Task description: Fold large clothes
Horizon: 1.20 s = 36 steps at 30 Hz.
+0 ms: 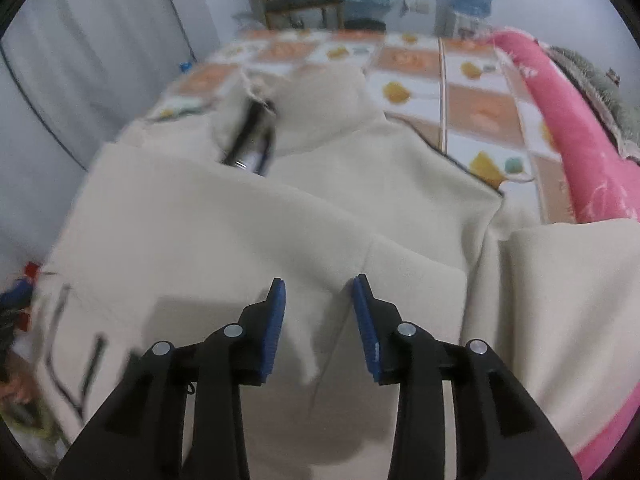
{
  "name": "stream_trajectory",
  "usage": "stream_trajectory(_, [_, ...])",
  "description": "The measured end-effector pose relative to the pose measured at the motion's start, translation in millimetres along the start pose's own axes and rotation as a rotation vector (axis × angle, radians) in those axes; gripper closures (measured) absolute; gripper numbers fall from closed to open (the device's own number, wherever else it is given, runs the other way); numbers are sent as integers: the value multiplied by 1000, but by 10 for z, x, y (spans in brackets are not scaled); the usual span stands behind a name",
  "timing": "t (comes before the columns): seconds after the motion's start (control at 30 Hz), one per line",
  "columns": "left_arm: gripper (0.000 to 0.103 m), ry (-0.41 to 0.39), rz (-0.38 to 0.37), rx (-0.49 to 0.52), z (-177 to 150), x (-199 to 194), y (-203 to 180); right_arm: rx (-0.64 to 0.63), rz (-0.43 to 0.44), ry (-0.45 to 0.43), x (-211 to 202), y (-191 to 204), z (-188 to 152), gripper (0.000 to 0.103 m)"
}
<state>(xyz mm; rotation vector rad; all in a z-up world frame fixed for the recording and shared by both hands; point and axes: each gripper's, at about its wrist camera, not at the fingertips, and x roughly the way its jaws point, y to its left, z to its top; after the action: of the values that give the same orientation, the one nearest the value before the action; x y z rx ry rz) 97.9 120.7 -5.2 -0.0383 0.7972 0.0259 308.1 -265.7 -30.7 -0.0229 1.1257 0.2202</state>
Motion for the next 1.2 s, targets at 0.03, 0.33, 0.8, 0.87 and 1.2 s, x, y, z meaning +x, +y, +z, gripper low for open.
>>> stream_trajectory(0.03, [43,-6,-6,2,27,-94,23,1,-5,-14,56,-38,7,68])
stream_trajectory(0.33, [19,-73,-47,129,598,-332,-295,-22,-55,-66,-222,67,-145,56])
stream_trajectory(0.8, [19,28,-11,247,1103,1197,-1064,-5,-74,-76,-60,52,-352,32])
stream_trajectory(0.87, [19,94,9,219,1122,1440,-950,-24,-83,-91,-41,80,-364,30])
stream_trajectory(1.2, [16,126,-34,63,1103,1362,-617,-64,-108,-143,-191,216,-373,26])
